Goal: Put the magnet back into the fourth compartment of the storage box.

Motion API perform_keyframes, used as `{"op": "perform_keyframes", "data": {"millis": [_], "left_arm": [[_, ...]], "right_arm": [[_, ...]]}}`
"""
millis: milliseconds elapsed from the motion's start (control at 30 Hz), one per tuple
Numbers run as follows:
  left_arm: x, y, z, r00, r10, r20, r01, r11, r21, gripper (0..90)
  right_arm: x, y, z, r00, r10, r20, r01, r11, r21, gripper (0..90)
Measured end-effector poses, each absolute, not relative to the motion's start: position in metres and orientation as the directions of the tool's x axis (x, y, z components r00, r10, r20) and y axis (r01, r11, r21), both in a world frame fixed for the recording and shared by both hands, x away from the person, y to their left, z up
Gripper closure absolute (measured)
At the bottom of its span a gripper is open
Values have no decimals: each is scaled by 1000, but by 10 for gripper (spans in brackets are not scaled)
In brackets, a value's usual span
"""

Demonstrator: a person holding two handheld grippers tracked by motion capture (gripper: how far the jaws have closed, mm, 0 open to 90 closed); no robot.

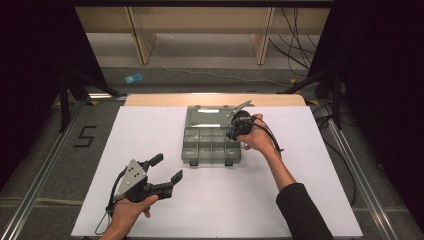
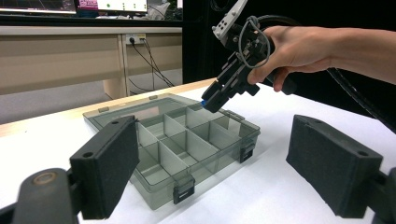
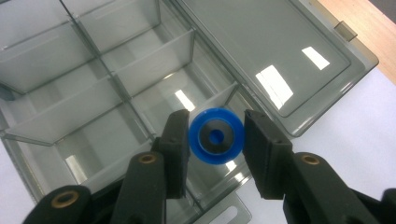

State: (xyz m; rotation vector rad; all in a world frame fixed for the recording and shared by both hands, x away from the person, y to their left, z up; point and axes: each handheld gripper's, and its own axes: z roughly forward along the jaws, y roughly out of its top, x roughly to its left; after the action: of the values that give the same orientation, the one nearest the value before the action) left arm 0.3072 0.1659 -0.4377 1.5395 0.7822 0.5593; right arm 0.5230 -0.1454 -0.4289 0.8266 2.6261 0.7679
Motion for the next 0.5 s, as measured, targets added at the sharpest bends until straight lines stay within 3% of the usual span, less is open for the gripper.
{"op": "perform_keyframes", "data": {"millis": [267,500], "left_arm": [[307,166,-438,652,753,-94,154,-11,988,160],[307,166,-437,652,752,-92,153,-12,988,160]], "right_arm": [[526,-143,-435,-792,601,-106,456,698,552,619],[525,-144,-434,-784,612,-109,457,686,566,539]]}}
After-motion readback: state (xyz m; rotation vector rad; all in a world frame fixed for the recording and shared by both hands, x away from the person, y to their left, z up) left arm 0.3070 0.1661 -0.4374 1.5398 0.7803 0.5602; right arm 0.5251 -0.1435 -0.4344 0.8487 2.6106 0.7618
